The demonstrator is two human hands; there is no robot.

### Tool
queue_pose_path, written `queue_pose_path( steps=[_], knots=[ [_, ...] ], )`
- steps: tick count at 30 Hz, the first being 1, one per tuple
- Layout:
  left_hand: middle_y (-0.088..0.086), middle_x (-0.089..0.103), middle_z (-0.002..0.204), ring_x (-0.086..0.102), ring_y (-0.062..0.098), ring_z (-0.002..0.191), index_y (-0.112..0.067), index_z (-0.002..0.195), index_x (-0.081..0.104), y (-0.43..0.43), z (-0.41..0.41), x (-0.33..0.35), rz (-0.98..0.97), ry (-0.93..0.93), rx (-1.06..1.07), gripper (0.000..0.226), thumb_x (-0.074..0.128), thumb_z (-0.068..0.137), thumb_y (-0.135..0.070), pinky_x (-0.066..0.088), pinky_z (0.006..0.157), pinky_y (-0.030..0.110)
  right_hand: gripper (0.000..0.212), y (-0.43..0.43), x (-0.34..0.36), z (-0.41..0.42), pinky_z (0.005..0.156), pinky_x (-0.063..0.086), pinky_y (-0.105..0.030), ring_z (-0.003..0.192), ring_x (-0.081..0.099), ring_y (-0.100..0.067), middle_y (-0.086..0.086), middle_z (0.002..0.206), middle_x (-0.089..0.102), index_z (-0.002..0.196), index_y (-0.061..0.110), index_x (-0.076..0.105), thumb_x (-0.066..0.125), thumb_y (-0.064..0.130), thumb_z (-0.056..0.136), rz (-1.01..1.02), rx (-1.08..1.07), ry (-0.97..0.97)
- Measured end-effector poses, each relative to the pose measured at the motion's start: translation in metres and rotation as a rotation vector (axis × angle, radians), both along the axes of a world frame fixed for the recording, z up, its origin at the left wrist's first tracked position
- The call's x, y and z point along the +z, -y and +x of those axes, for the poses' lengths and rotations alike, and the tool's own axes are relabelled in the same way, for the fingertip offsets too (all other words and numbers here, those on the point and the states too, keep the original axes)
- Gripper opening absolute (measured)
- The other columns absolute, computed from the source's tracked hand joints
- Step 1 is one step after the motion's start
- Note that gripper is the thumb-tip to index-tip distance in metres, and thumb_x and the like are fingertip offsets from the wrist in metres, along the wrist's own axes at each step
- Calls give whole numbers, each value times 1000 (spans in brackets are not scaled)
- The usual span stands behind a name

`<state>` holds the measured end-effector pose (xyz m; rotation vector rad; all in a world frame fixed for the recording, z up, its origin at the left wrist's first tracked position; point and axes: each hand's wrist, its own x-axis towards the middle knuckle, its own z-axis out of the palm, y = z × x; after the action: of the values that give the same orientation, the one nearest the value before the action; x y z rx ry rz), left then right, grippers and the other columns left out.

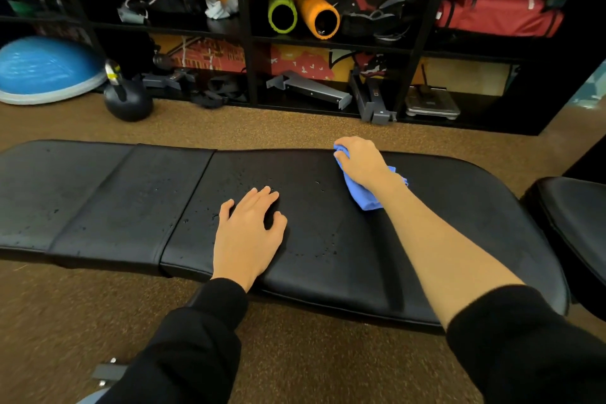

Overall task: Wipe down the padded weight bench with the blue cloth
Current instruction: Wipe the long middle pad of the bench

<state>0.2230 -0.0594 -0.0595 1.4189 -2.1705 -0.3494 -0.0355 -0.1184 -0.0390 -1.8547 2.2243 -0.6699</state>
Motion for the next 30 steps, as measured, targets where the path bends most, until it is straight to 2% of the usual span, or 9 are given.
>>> queue_pose_path(
  steps=[4,9,12,14,18,22,24,27,30],
  knots=[
    [-10,45,145,31,6,140,-28,135,51,0,1,-1,2,0,5,42,47,94,-34,11,118,35,37,-11,-2,19,101,40,-36,123,50,-24,-6,135,54,130,12,54,49,26,97,-32,72,58],
    [-10,45,145,31,5,139,-28,136,51,0,0,0,-5,3,7,42,47,95,-34,10,117,34,38,-61,-3,36,111,30,-34,129,45,-12,4,139,52,133,23,53,51,27,95,-52,240,89],
    [-10,45,145,30,6,140,-27,136,51,0,1,0,-8,1,0,42,47,95,-33,10,117,34,43,-99,1,33,109,27,-26,123,43,4,16,138,50,136,30,47,54,31,94,-32,312,111],
    [-10,45,145,31,6,140,-27,136,51,1,2,-1,-13,0,-5,42,47,95,-34,10,117,34,46,-116,3,18,101,31,-18,113,44,9,18,132,51,136,30,45,58,33,91,-24,280,105],
    [-9,46,145,32,6,139,-27,135,52,2,1,-3,-26,2,-3,41,48,95,-33,11,117,34,41,-113,-3,-35,90,33,-21,109,51,-15,-2,116,55,123,18,55,65,34,86,-143,-46,25],
    [-9,46,145,32,7,139,-26,134,53,2,0,-4,-20,-10,1,41,48,94,-32,12,117,35,36,-82,-11,-49,87,33,-29,111,47,-29,-13,115,52,119,7,57,59,30,91,-141,-354,10],
    [-9,46,145,32,7,139,-26,134,53,2,0,-4,-16,-12,3,41,48,94,-33,12,117,36,34,-72,-11,-37,84,37,-34,107,48,-32,-16,113,54,118,3,58,55,27,93,-140,-370,-67],
    [-8,46,145,33,7,139,-26,134,53,2,0,-5,-24,3,6,41,48,94,-33,12,117,36,31,-69,-11,-15,76,35,-34,97,48,-33,-16,102,56,111,0,62,50,24,95,-139,-264,-139],
    [-8,47,145,32,7,139,-26,134,54,2,0,-5,-20,-2,4,41,48,94,-33,12,117,35,28,-80,-11,5,83,37,-35,97,48,-31,-14,109,59,115,5,63,50,21,95,-139,-145,-68]
  ],
)
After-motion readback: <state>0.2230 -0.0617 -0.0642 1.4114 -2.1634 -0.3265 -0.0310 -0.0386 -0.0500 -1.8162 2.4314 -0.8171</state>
